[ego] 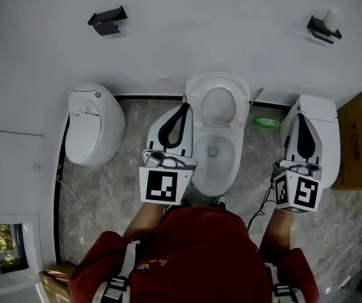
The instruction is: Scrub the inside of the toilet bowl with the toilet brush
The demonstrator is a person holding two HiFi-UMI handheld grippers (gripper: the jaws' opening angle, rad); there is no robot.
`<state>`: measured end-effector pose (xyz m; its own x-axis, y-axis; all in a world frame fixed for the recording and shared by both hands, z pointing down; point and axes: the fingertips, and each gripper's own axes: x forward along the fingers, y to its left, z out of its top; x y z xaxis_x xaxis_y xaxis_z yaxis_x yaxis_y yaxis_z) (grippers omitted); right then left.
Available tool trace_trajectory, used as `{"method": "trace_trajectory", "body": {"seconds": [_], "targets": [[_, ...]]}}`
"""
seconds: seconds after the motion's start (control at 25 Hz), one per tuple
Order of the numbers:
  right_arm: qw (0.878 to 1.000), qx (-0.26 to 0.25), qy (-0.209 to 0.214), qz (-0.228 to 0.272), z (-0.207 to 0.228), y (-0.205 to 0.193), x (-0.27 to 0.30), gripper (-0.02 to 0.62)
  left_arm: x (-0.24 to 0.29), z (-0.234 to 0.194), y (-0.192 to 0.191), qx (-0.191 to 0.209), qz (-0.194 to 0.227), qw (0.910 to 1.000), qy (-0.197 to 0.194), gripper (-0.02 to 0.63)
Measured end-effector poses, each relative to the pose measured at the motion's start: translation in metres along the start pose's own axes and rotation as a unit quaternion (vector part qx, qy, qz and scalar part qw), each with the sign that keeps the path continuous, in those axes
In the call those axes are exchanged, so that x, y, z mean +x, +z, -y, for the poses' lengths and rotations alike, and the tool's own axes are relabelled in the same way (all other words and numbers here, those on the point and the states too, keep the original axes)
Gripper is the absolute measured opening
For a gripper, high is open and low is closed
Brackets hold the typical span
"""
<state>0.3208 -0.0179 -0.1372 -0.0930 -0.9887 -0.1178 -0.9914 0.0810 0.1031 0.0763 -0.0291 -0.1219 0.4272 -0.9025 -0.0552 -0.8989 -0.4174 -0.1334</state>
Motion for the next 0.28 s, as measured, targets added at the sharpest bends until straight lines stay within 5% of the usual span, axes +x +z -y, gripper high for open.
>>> {"method": "trace_trajectory", "body": {"seconds": [0.28], "targets": [[1.000, -0.001, 0.007, 0.003, -0.0009, 0.0034, -0.0003, -0.002, -0.0027, -0.0036, 0.0025, 0.001, 0.002, 0.9999, 0.011, 0.000]]}}
